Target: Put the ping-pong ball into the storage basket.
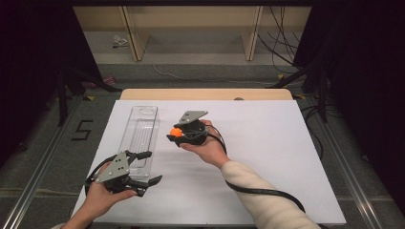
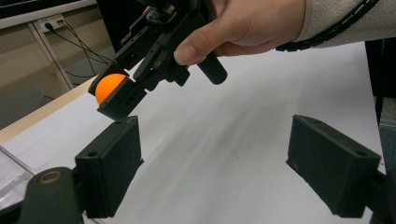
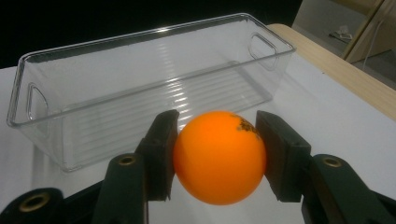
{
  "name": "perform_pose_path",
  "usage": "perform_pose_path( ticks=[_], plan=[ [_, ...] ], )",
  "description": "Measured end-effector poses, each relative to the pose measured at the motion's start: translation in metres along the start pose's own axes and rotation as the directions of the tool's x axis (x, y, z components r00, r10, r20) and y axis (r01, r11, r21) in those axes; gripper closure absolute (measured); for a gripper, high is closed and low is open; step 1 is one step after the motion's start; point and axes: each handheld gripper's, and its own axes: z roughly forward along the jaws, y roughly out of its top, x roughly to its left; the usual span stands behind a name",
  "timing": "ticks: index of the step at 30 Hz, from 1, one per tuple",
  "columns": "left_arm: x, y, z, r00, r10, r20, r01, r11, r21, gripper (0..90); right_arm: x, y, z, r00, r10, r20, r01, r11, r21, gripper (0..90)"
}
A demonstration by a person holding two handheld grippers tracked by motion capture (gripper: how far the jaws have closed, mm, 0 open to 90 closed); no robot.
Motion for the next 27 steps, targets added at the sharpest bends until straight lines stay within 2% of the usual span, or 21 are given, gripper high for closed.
perform_pose_path(
  ticks=[27],
  plan=[
    [0.0,0.0,0.0,1.0,-0.002,0.003,0.002,1.0,0.0,17.2,0.001,0.013,0.01,0.9998,-0.016,-0.007,0.016,1.0,0.001,51.4]
  ],
)
